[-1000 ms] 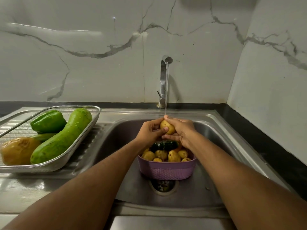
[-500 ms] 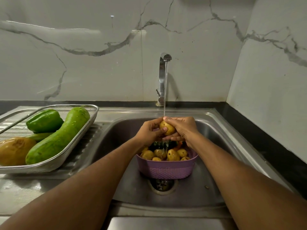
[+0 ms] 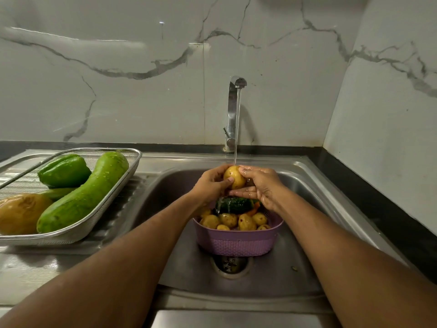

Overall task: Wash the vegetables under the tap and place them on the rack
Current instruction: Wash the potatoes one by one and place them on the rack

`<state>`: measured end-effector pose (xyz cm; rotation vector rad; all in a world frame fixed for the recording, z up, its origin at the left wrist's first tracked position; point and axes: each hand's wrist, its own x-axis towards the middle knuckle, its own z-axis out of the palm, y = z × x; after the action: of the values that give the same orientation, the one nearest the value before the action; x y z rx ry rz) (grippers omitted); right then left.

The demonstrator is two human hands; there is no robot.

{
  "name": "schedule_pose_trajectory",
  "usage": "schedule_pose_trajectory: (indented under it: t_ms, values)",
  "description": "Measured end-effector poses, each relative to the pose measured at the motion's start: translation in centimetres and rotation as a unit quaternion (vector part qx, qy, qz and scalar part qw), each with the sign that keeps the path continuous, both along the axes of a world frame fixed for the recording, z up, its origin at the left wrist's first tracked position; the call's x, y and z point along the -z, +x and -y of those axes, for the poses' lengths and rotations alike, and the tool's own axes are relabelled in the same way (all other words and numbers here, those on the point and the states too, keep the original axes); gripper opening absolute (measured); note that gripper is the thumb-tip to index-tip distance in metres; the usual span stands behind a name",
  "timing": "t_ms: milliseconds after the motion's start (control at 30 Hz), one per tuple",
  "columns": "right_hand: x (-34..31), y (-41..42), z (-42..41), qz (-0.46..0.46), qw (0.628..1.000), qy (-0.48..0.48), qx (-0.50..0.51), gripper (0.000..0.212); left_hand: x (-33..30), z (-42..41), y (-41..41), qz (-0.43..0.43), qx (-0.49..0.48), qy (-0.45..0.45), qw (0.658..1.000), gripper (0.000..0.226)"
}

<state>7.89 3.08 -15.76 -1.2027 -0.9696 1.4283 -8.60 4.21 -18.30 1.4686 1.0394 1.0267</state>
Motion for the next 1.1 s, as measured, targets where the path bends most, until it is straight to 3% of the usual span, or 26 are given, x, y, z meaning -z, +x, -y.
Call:
schedule_pose_trajectory:
  t_ms: [100,233,467,633,733,867,1100]
  values:
    - [0.1,-0.5,0.5,0.056,0.997,0.002,0.047,0.024,-0.2,0.2,0.1,-0.057,0.021,0.023,0.998,0.04]
    - [0.7,-1.2,0.2,0.104,0.989,0.014,0.106,0.041,-0.4,0.7,0.2,-0.12,0.04,0.054,0.99,0.051]
    - [-0.3,-0.7,0.2,0.107,0.992,0.018,0.069,0.034,-0.6,0.6,0.1,-0.127,-0.004,0.112,0.985,0.049]
    - [-0.3,-0.2,0.2,0.155,0.987,0.035,0.019,0.023,-0.6,0.6,-0.2,-0.097,-0.035,0.094,0.99,0.032]
    - [0.1,-0.4,-0.2,0.195,0.98,0.051,0.01,0.015,-0.5,0.5,-0.3,-0.097,-0.043,0.08,0.991,0.034]
    - [0.4,-0.7,-0.8,0.19,0.98,0.058,0.027,0.018,-0.7,0.6,0.1,-0.051,-0.045,0.04,0.997,0.046]
    - [0.9,-0.3,-0.6,0.191,0.98,0.057,-0.002,0.026,-0.6,0.8,0.8,0.036,-0.059,-0.048,0.996,0.035]
